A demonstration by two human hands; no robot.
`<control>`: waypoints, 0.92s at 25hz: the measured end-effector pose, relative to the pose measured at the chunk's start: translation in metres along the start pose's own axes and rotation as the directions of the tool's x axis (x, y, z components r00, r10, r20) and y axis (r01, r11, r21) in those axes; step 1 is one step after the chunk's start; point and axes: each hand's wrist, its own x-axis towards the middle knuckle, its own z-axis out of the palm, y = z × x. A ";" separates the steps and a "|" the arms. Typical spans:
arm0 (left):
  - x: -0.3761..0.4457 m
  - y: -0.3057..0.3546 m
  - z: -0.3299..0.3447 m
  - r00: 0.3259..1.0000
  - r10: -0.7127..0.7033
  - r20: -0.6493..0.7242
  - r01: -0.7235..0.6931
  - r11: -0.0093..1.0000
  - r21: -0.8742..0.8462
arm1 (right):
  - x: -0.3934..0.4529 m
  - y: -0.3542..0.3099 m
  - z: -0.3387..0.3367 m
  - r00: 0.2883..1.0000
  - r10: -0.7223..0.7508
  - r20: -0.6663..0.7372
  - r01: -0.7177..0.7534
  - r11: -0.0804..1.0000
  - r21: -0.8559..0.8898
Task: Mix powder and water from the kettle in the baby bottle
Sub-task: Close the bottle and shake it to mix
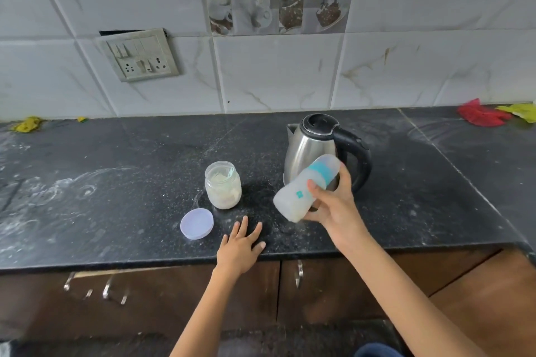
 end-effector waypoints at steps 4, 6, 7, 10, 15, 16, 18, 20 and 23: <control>0.000 0.002 0.009 1.000 -0.025 -0.018 0.024 0.997 -0.069 | -0.003 -0.001 -0.005 1.000 0.028 -0.001 -0.028 0.997 -0.070; 0.002 0.001 0.009 0.999 -0.025 -0.027 0.023 0.997 -0.072 | -0.003 0.003 -0.007 0.998 0.034 -0.054 -0.036 0.999 -0.030; 0.002 0.000 0.010 0.999 -0.022 -0.030 0.020 0.997 -0.071 | -0.002 0.003 -0.007 0.997 0.036 -0.061 -0.037 0.999 -0.010; 0.002 0.001 0.012 0.999 -0.020 -0.034 0.018 0.998 -0.064 | 0.001 -0.002 -0.005 0.997 0.064 0.035 -0.061 0.994 -0.086; 0.003 0.002 0.012 0.999 -0.022 -0.028 0.021 0.998 -0.060 | 0.004 -0.005 -0.006 0.999 0.041 -0.005 -0.041 0.999 -0.028; 0.002 0.002 0.012 0.999 -0.024 -0.027 0.022 0.998 -0.060 | 0.004 -0.005 -0.007 0.999 0.046 0.015 -0.045 0.997 -0.062; 0.003 0.001 0.011 0.999 -0.030 -0.031 0.028 0.998 -0.061 | 0.005 -0.006 -0.012 1.000 0.021 -0.007 -0.022 0.999 -0.046; 0.004 0.001 0.012 0.999 -0.031 -0.032 0.029 0.998 -0.062 | 0.005 -0.006 -0.016 0.998 0.010 -0.055 -0.009 1.000 0.016; 0.003 0.003 0.012 0.999 -0.034 -0.028 0.032 0.998 -0.061 | 0.003 -0.002 -0.017 0.998 0.058 -0.001 -0.058 0.995 -0.080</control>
